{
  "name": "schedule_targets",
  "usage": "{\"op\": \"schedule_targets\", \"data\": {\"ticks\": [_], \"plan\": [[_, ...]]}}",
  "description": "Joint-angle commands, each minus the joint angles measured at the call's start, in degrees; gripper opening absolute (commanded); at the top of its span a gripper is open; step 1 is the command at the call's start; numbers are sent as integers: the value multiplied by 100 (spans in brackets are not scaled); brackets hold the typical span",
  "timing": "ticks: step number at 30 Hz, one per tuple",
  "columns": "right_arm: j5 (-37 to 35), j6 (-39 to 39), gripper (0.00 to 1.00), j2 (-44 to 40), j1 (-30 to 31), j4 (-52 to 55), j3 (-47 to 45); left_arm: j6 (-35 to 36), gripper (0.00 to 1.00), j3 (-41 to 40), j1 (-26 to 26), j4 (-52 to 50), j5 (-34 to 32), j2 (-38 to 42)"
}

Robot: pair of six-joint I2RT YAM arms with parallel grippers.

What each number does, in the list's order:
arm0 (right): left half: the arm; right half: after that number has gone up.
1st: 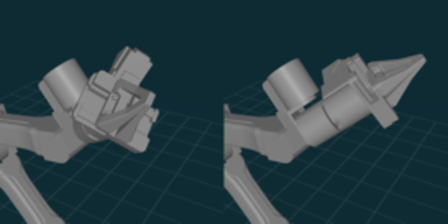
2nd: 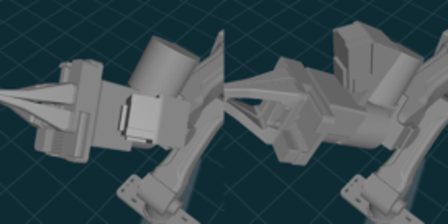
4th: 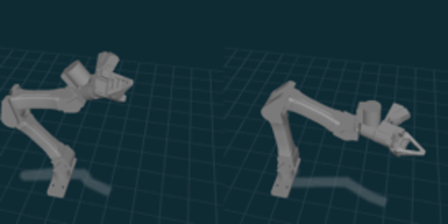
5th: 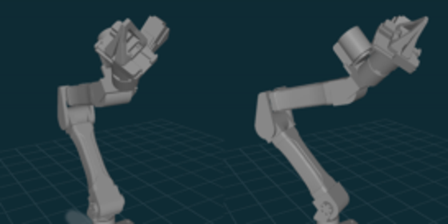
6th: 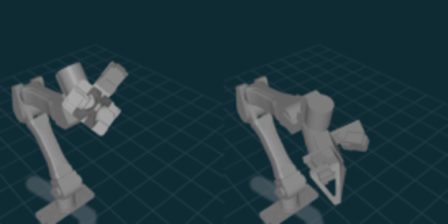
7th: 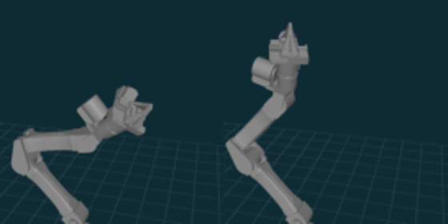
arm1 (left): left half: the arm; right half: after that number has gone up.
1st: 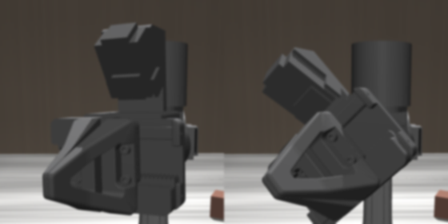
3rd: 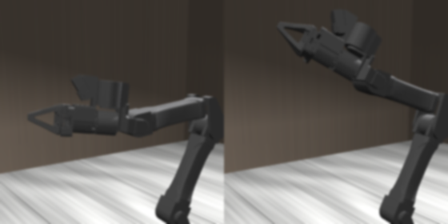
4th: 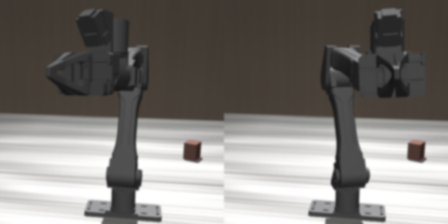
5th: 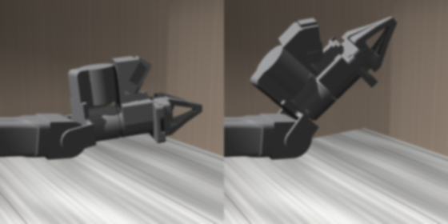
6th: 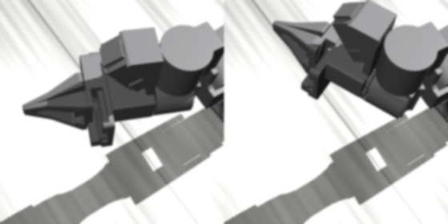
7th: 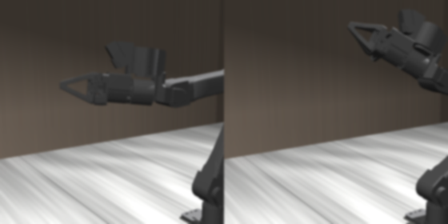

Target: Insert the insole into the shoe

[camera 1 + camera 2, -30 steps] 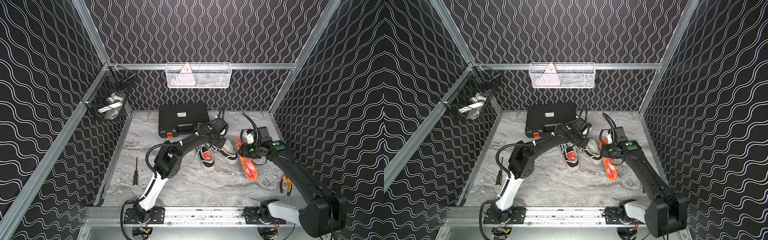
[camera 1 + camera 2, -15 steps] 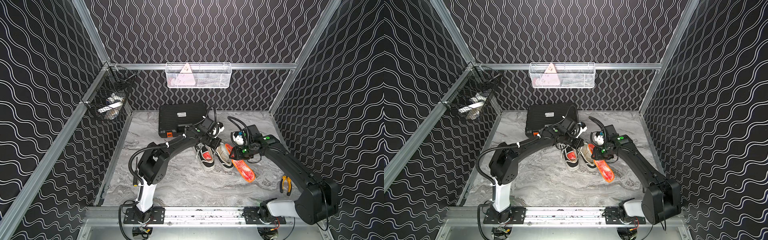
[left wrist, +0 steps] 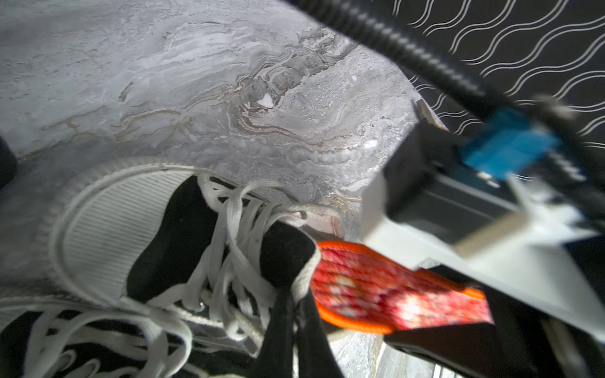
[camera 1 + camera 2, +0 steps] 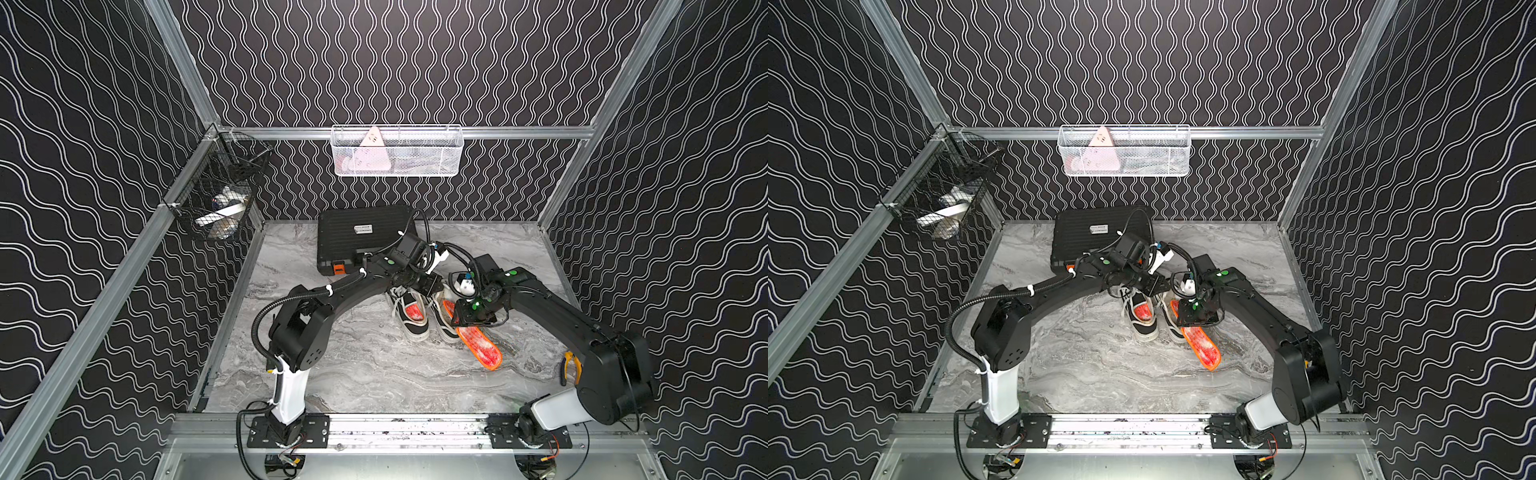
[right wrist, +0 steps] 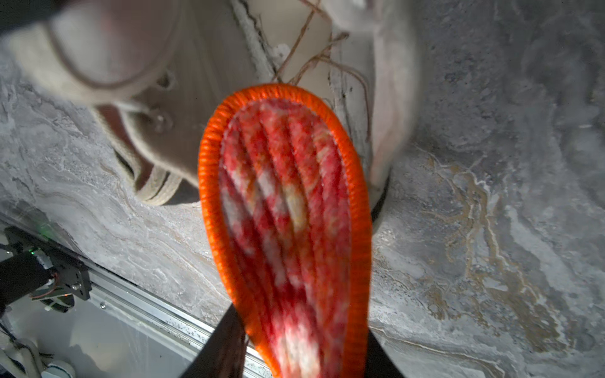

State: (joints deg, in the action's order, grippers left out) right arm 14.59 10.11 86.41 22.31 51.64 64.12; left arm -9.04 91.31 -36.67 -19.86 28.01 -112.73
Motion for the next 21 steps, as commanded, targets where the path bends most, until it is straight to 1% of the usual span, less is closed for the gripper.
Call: {"op": "schedule_targets", "data": {"ticks": [1, 5, 9, 13, 17, 21], "plan": [[19, 249, 44, 160, -97, -247, 230, 114, 0, -21, 7, 298, 425, 89], [86, 233, 46, 564, -99, -370, 476, 107, 0, -49, 7, 388, 633, 55], [290, 191, 46, 839, -98, -784, 530, 205, 0, -77, 9, 431, 706, 7], [179, 172, 47, 1121, -98, -947, 604, 327, 0, -67, 82, 344, 774, -68], [22, 491, 54, 1091, -179, -1639, 479, 315, 0, -180, 147, 334, 869, -75], [5, 784, 69, 949, -189, -2323, 460, 220, 0, -348, 172, 473, 851, -65]]}}
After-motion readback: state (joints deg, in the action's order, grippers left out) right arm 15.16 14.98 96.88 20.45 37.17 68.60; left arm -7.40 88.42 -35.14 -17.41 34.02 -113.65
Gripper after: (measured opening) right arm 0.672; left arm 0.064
